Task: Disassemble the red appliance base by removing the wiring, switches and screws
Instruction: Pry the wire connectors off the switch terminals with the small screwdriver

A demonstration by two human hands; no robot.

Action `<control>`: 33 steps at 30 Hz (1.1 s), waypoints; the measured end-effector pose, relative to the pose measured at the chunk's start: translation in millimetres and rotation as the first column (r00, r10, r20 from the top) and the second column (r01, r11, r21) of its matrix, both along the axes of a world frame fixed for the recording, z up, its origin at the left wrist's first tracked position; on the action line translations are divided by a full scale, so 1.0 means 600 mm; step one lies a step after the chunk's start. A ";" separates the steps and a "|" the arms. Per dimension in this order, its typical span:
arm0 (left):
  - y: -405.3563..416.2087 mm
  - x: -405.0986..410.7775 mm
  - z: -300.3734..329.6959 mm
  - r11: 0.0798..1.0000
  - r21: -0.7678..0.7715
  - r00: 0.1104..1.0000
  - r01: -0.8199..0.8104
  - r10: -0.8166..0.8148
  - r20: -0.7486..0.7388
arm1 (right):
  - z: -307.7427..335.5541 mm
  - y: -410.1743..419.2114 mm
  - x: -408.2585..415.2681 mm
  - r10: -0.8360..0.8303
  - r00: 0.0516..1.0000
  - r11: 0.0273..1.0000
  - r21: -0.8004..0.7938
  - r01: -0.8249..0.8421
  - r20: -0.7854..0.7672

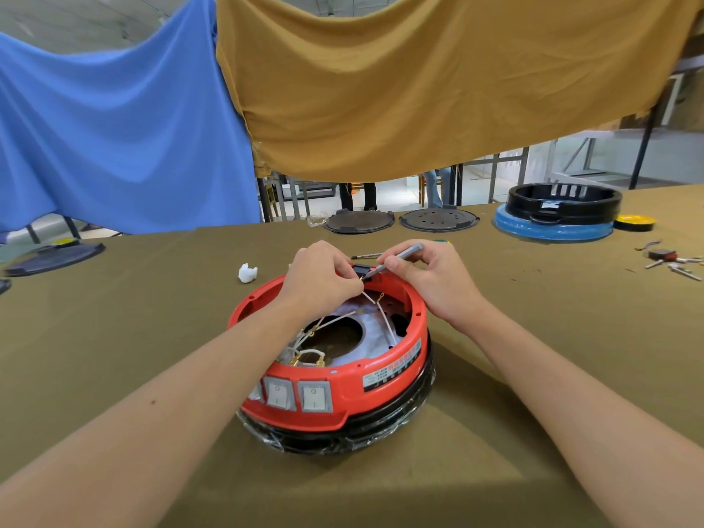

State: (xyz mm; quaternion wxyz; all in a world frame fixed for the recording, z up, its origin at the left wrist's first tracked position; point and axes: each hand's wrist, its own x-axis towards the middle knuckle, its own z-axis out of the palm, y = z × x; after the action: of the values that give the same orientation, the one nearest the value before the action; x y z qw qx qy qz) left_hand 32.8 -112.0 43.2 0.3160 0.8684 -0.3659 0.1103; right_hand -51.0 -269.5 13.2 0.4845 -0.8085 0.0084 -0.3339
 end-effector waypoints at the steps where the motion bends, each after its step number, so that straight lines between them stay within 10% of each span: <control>1: 0.000 -0.001 0.000 1.000 0.001 1.000 0.000 0.000 0.000 | 0.000 0.000 0.000 0.003 1.000 1.000 0.002 -0.003 0.002; 33: 0.005 0.012 0.001 0.998 0.049 0.999 0.037 -0.036 -0.020 | -0.003 -0.003 0.003 0.092 0.996 0.987 0.132 -0.088 -0.020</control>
State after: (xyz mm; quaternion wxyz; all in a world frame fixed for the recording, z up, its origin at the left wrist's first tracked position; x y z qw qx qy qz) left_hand 40.1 -109.1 44.0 0.3000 0.8701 -0.3811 0.0871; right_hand -49.1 -271.4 11.3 0.5509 -0.7788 0.0001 -0.2999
